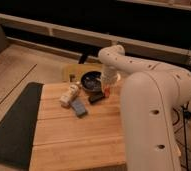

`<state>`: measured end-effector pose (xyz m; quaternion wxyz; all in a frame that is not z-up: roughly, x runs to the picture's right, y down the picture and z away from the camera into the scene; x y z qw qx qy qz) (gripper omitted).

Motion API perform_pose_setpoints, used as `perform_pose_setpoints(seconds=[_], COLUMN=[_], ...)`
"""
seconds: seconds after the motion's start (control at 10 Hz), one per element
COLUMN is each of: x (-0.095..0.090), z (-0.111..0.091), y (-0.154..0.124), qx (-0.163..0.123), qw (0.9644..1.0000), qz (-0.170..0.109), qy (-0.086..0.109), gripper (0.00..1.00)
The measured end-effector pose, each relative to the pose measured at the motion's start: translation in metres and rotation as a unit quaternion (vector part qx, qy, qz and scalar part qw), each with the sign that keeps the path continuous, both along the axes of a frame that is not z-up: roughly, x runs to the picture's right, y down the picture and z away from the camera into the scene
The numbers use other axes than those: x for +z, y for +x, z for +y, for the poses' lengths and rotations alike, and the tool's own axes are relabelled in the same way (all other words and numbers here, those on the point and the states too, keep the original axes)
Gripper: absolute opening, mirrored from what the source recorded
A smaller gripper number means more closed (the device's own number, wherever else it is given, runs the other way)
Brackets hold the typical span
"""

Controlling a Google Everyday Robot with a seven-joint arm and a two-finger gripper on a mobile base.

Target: Place the pepper on the white sponge

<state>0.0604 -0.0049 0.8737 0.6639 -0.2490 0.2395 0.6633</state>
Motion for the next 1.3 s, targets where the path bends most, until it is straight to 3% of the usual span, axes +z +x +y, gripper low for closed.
perform_pose_setpoints(seconds=[0.2, 0.3, 0.5, 0.7, 1.0, 1.3], x=[0.000, 0.000, -0.002, -0.008, -0.025, -0.043], z=[-0.017, -0.023, -0.021, -0.006, 0.022, 0.055], y=[-0.034, -0.063, -0.103, -0.147, -0.186, -0.200], qx=[-0.033, -0.052, -0.073, -0.093, -0.113, -0.132], qw=[0.9989, 0.9969, 0.9929, 0.9870, 0.9790, 0.9722], qz=[-0.032, -0.058, -0.094, -0.131, -0.166, -0.181], qy=[0.010, 0.013, 0.009, -0.007, -0.035, -0.068], gripper=[0.00, 0.00, 0.00, 0.00, 0.00, 0.00])
